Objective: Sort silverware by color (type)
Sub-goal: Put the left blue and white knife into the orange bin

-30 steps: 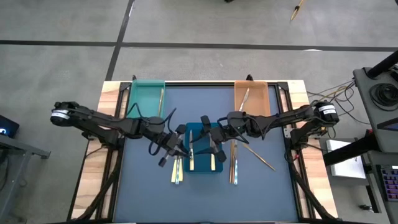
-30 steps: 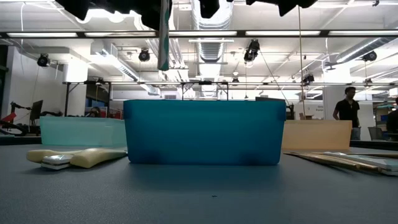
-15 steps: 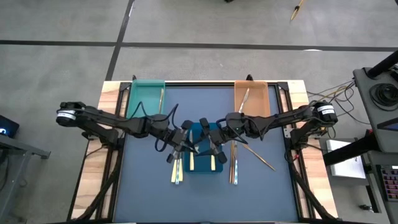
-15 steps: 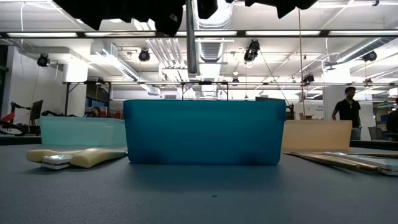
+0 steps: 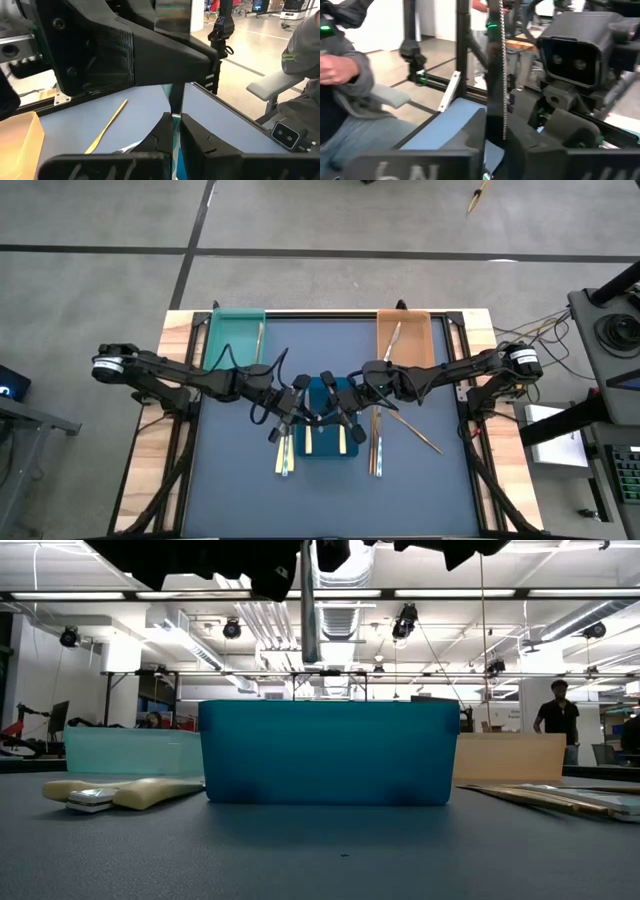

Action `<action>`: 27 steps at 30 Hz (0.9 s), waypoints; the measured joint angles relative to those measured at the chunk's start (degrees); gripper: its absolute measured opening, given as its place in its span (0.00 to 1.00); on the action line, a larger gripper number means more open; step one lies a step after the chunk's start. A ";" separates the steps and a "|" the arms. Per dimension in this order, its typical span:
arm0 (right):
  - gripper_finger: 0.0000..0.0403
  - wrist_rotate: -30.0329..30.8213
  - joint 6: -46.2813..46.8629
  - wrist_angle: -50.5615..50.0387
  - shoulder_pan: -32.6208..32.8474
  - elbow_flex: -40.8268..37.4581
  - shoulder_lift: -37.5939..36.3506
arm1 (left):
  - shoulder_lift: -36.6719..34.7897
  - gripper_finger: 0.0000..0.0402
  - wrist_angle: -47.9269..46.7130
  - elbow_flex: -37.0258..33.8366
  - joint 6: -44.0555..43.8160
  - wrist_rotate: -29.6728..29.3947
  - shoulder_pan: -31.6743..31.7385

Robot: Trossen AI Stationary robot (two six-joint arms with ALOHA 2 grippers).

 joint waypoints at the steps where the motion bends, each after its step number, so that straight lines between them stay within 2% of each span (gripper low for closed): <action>1: 0.04 -0.77 0.00 0.03 -0.03 0.00 0.00 | 0.00 0.00 0.02 0.00 0.00 -0.04 -0.02; 6: 0.02 -1.09 0.26 0.04 -0.03 0.00 0.00 | -0.08 0.02 0.00 0.02 -0.02 -0.05 0.00; 18: 0.02 1.12 2.66 0.41 -0.14 0.30 -0.17 | -0.72 0.22 -0.27 0.02 -1.27 -2.16 0.46; 27: 0.02 1.33 4.20 -6.48 -0.63 3.95 -0.24 | -4.18 0.31 -8.14 0.02 -1.28 -2.34 2.89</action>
